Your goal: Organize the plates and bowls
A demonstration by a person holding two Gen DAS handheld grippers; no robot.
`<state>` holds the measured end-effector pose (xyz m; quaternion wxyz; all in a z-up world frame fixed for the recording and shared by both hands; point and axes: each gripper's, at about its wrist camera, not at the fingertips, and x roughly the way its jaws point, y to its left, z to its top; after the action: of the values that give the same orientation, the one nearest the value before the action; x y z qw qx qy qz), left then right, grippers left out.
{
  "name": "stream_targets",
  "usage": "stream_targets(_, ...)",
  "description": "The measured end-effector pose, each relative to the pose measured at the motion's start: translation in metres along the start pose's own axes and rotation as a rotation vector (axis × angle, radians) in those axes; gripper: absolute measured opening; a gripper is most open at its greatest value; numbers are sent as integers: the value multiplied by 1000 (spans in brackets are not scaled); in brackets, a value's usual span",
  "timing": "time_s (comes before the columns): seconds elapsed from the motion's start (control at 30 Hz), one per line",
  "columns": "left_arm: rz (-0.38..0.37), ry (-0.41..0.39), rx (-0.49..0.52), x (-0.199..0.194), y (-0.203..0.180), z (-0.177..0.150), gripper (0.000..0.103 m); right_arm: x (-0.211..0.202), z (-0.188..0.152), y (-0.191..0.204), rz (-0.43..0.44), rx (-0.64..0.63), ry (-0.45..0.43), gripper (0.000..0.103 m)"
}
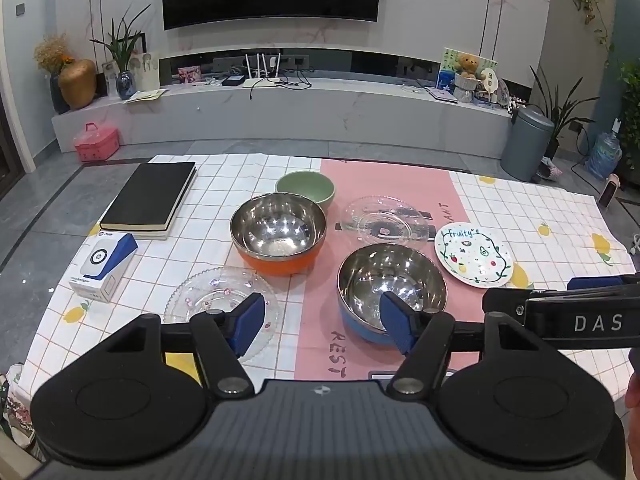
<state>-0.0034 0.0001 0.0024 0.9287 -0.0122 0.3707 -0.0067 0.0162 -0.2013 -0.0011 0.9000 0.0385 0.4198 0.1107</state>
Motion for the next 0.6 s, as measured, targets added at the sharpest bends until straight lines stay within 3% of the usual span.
stream_targets(0.6,9,2,2,-4,0,1,78,-2,-2,-1,3,5,4,100)
